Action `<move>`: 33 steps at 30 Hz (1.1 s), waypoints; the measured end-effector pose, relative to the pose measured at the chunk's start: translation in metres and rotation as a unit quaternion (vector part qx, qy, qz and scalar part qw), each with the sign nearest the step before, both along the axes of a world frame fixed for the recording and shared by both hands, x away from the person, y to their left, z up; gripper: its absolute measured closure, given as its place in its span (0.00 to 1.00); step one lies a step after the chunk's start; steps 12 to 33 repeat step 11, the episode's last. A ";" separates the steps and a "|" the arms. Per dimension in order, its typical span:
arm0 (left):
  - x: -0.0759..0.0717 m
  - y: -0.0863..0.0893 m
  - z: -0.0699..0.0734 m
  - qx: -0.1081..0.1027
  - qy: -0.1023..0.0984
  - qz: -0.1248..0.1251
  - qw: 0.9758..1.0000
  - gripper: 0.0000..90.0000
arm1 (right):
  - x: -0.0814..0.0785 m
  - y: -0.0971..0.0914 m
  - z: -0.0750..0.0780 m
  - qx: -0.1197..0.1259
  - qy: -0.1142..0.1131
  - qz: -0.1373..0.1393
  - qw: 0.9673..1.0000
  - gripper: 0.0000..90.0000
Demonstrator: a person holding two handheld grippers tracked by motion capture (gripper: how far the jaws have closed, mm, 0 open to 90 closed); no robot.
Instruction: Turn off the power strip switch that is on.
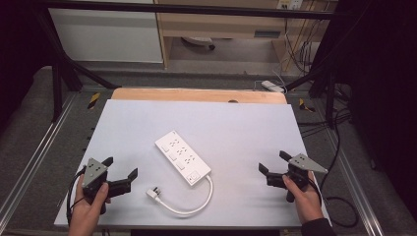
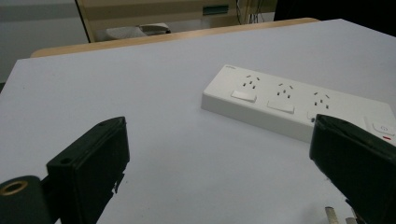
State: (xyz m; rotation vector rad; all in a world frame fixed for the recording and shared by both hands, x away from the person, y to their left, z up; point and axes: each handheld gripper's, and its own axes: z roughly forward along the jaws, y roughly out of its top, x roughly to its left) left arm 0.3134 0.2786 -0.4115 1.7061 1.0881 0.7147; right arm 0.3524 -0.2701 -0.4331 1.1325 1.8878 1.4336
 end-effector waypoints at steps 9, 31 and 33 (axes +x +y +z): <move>0.000 -0.001 0.000 0.000 0.000 -0.003 1.000 0.05 | 0.004 0.025 -0.010 -0.020 0.019 0.033 0.999 0.03; 0.000 -0.001 0.000 0.003 0.000 -0.004 1.000 0.05 | 0.006 0.026 -0.012 -0.028 0.029 0.018 0.999 0.04; 0.000 -0.001 0.000 0.003 0.000 -0.004 1.000 0.05 | 0.006 0.026 -0.012 -0.028 0.029 0.018 0.999 0.04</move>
